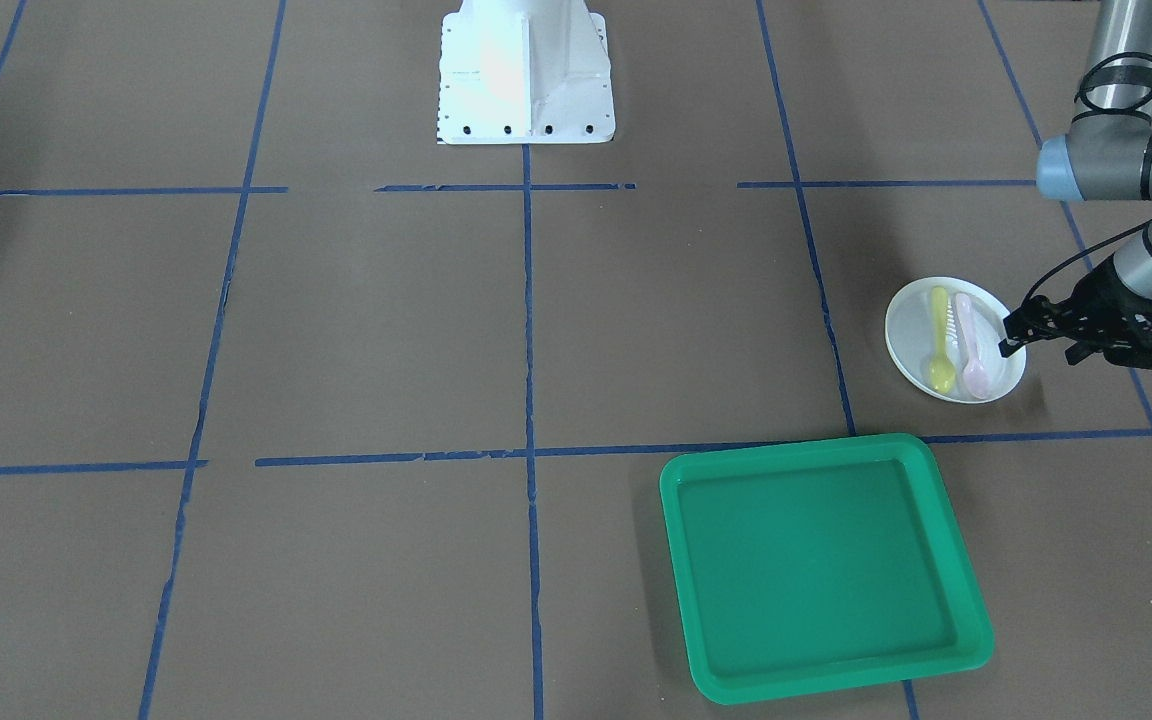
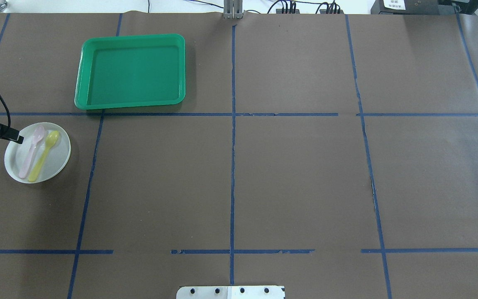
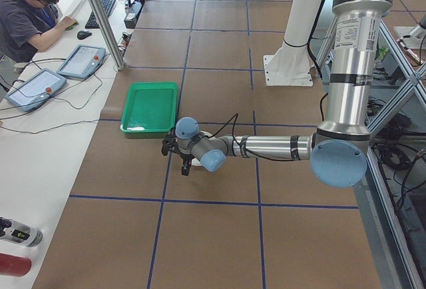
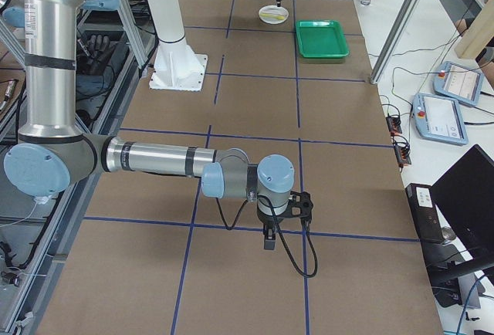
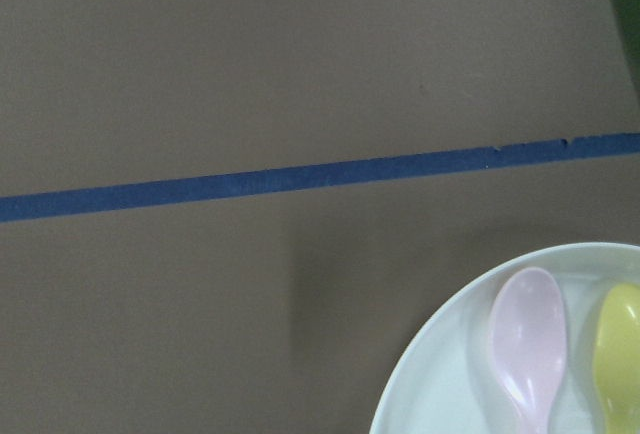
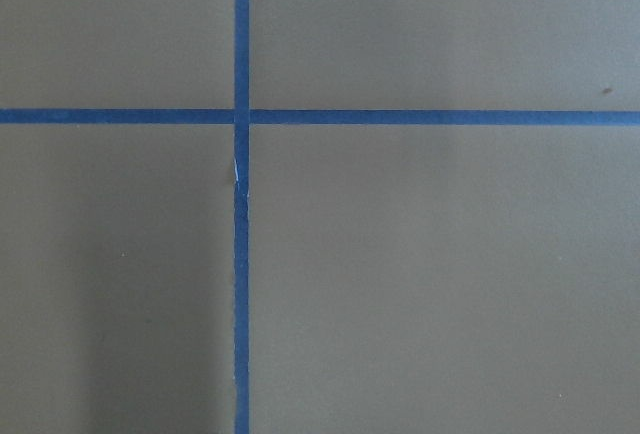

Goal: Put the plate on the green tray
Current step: 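Lower the left gripper to the rim of the white plate and grip it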

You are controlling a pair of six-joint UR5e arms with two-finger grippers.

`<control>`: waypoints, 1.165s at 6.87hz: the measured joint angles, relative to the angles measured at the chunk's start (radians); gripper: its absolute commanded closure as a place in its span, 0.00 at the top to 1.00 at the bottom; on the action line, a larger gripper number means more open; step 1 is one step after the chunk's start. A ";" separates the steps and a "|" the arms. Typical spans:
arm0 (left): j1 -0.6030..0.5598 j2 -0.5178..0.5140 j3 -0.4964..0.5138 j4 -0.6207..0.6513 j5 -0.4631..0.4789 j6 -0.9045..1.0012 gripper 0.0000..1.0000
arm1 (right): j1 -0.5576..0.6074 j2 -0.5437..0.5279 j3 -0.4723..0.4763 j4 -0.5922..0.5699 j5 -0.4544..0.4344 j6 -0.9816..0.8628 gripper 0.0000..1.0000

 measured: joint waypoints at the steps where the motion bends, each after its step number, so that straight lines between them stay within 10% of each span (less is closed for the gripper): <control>1: 0.021 -0.002 0.005 0.001 0.000 0.002 0.89 | 0.000 0.000 0.000 0.000 0.000 0.000 1.00; 3: 0.035 0.004 0.005 0.001 -0.005 0.015 0.86 | 0.000 0.000 0.000 -0.001 0.000 0.000 1.00; 8: 0.033 0.018 -0.001 0.010 -0.010 0.080 0.15 | 0.000 0.000 0.000 -0.001 0.000 0.000 1.00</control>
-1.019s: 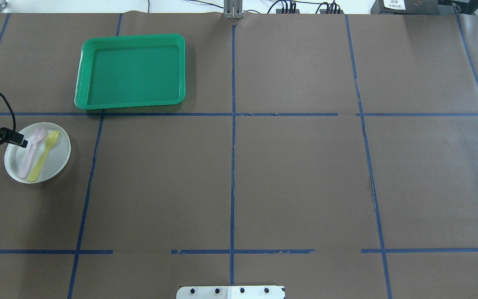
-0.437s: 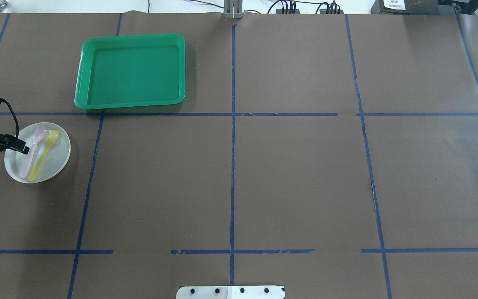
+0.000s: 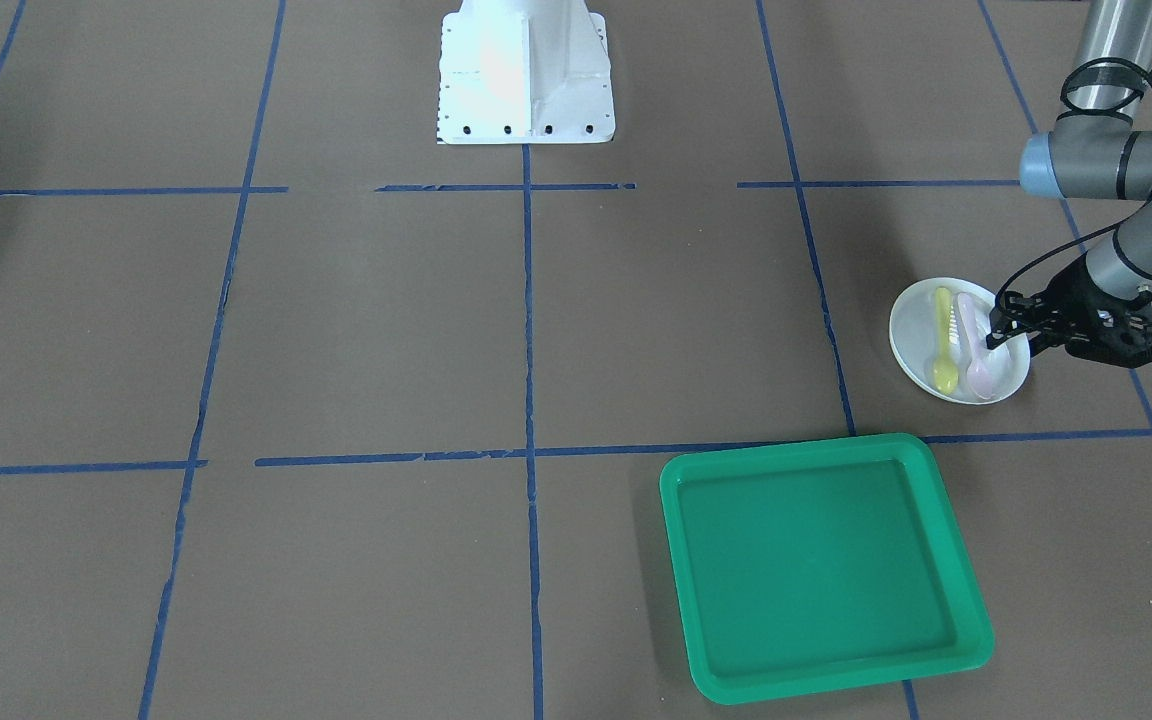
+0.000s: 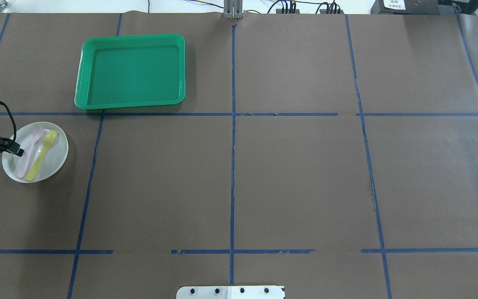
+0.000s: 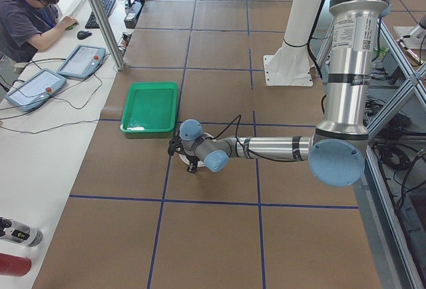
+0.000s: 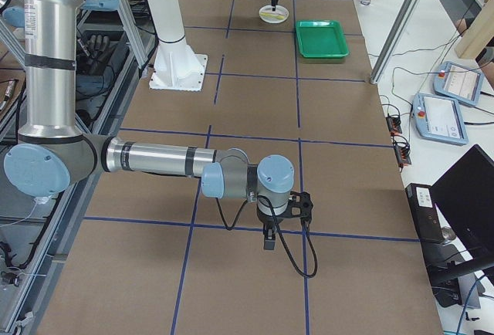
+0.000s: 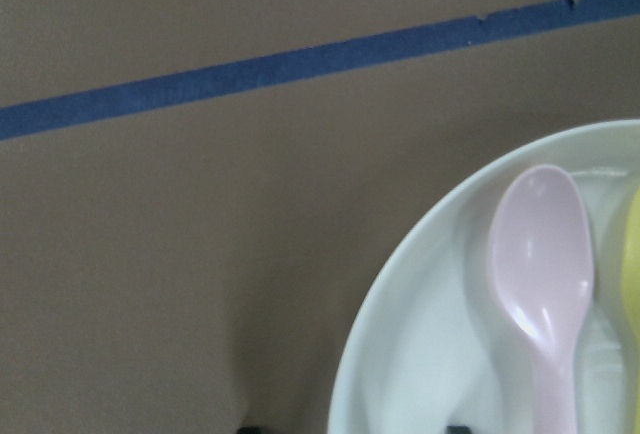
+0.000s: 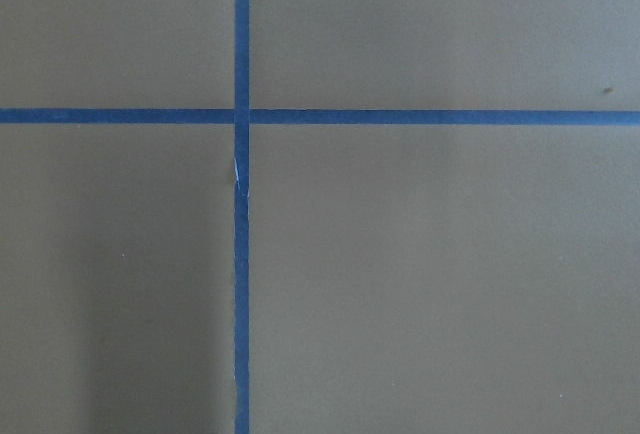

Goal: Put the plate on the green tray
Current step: 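Lower the left gripper to the rim of the white plate and grip it, then lift the plate with the left gripper and carry it toward the green tray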

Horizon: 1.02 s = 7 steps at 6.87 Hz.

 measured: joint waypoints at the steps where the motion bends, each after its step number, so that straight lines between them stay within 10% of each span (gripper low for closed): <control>1: -0.002 0.000 -0.003 0.000 -0.010 0.001 0.14 | 0.000 0.000 0.000 0.000 0.000 0.000 1.00; 7: -0.072 0.005 -0.010 0.049 -0.170 0.050 0.00 | 0.000 0.000 0.000 0.000 0.000 0.000 1.00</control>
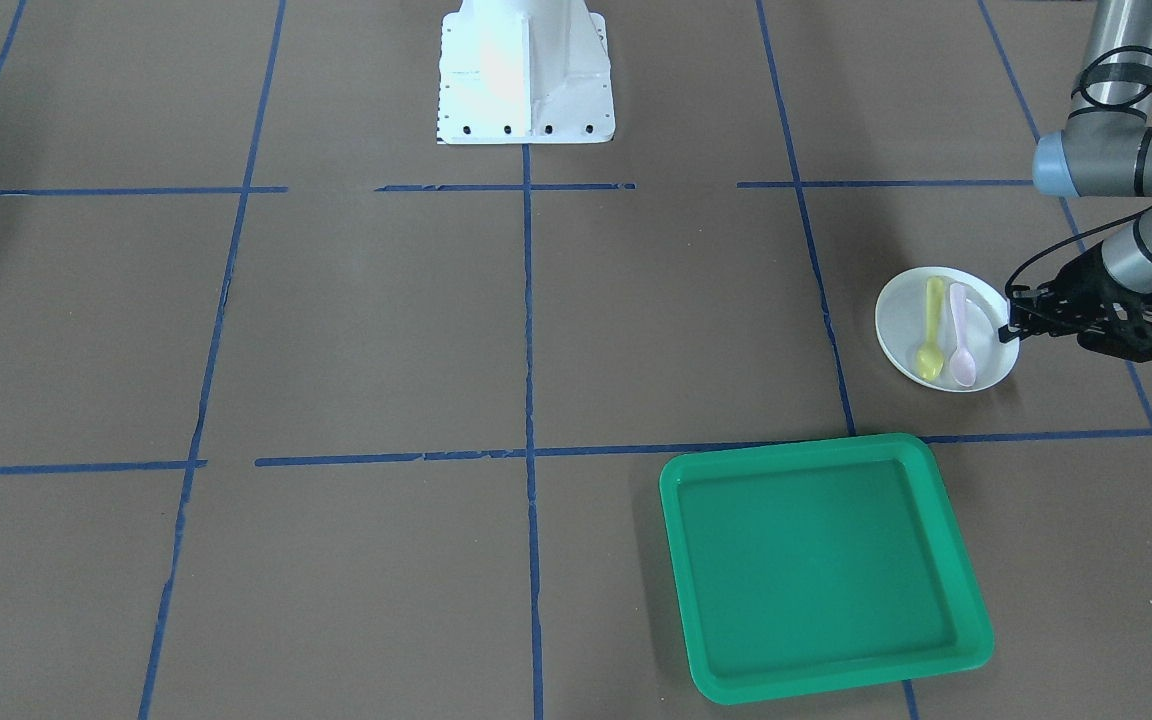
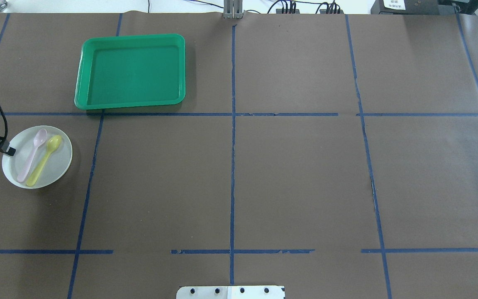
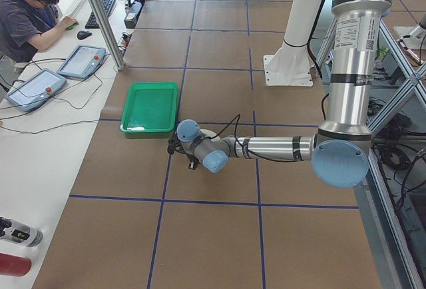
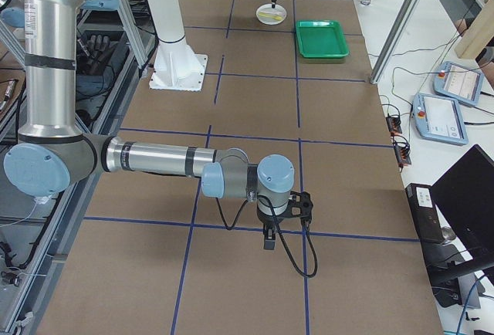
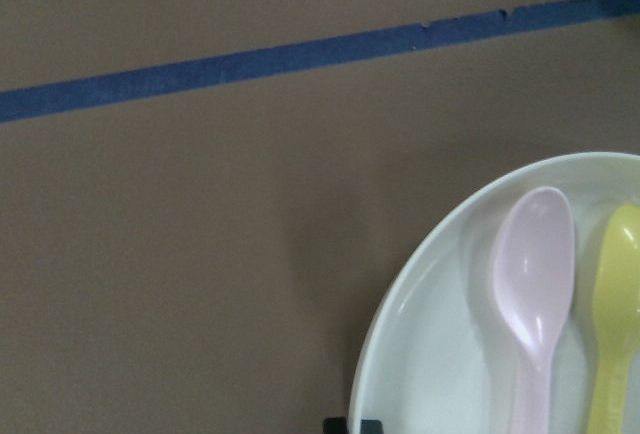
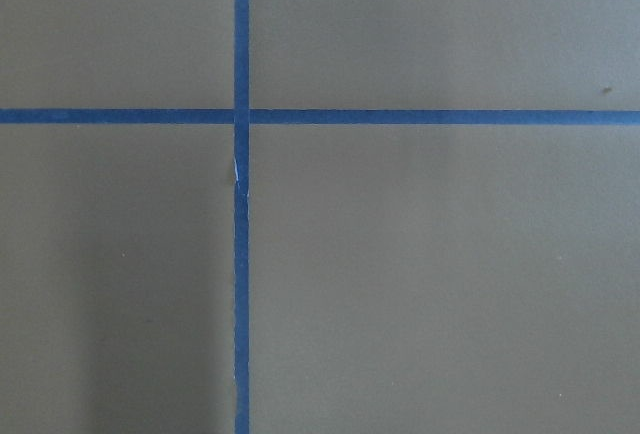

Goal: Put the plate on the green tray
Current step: 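Lift the plate with the left gripper and carry it toward the green tray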

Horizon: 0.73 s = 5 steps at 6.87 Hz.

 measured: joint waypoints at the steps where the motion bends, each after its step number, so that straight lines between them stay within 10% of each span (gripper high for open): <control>1: -0.059 -0.002 -0.003 0.114 -0.077 0.105 0.00 | 0.000 0.000 0.000 0.001 0.000 0.000 1.00; 5: -0.231 -0.082 -0.068 0.534 -0.189 0.322 0.00 | 0.000 0.000 0.000 0.000 0.000 0.000 1.00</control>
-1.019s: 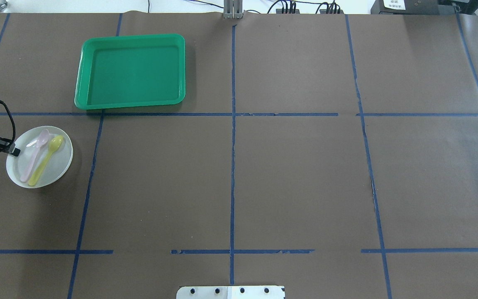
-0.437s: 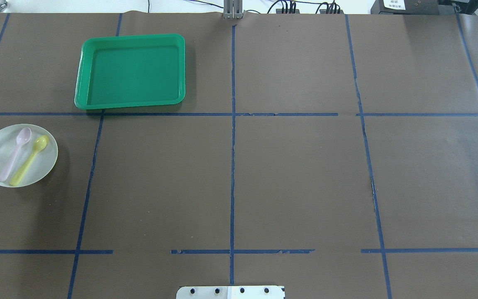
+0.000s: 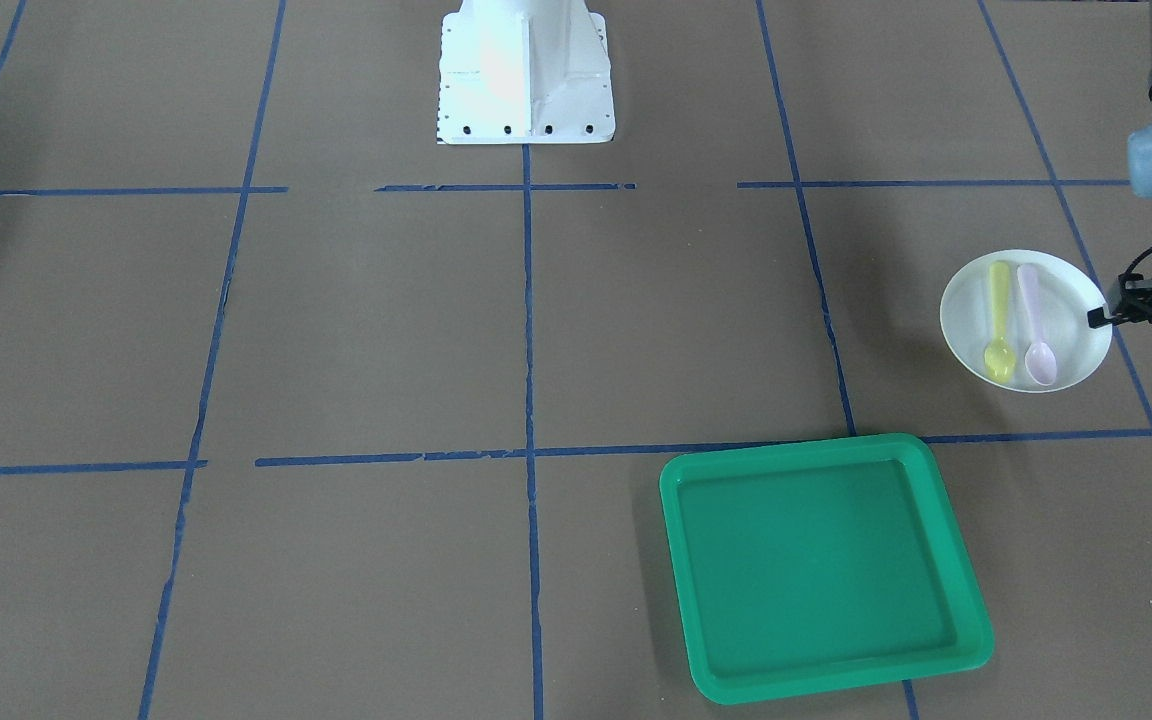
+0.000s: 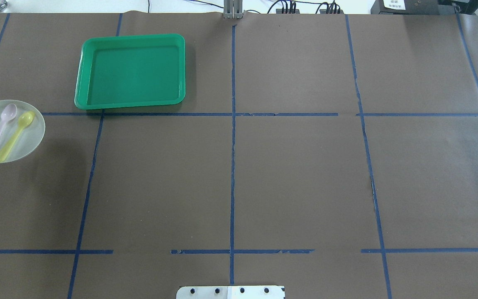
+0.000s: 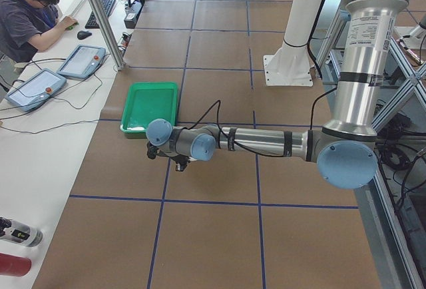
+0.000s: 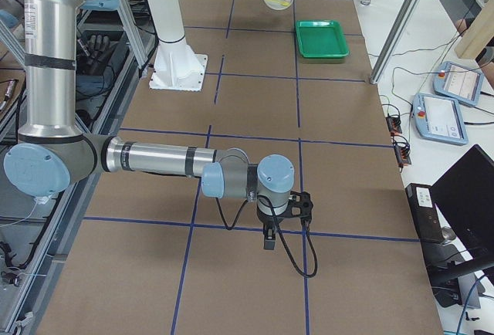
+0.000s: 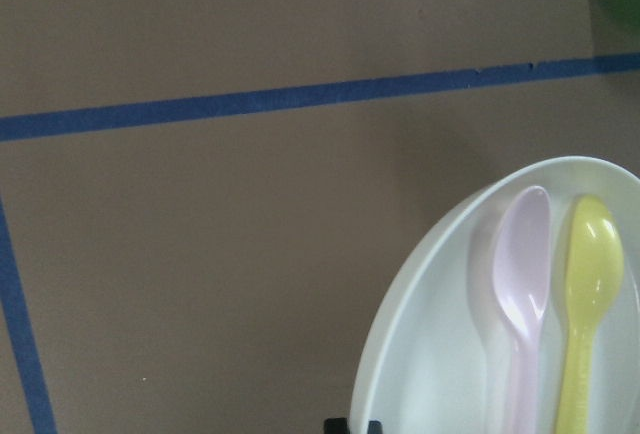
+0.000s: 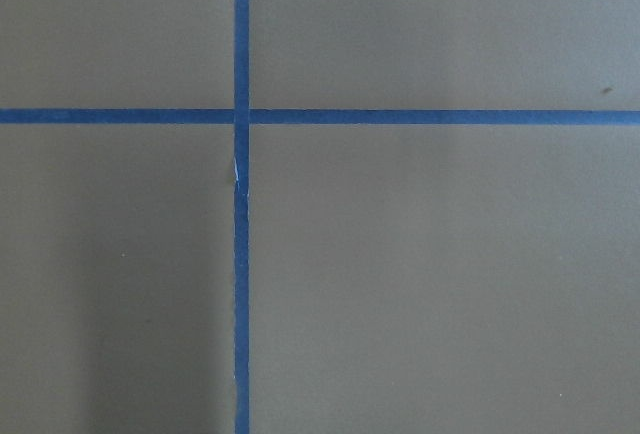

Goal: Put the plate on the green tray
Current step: 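Lift the plate with the left gripper and carry it toward the green tray, then lower the plate onto the green tray with the left gripper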

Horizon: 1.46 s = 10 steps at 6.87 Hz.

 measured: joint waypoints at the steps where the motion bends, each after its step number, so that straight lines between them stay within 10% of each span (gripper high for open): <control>1: -0.016 -0.006 -0.001 0.019 -0.067 -0.001 0.00 | 0.000 0.000 0.000 0.000 0.000 0.000 1.00; 5: -0.030 -0.102 0.018 0.022 -0.249 -0.204 0.00 | 0.000 0.000 0.000 0.000 0.000 0.000 1.00; 10: 0.011 -0.275 0.161 -0.223 -0.135 -0.489 0.00 | 0.000 0.000 0.000 0.000 0.000 0.000 1.00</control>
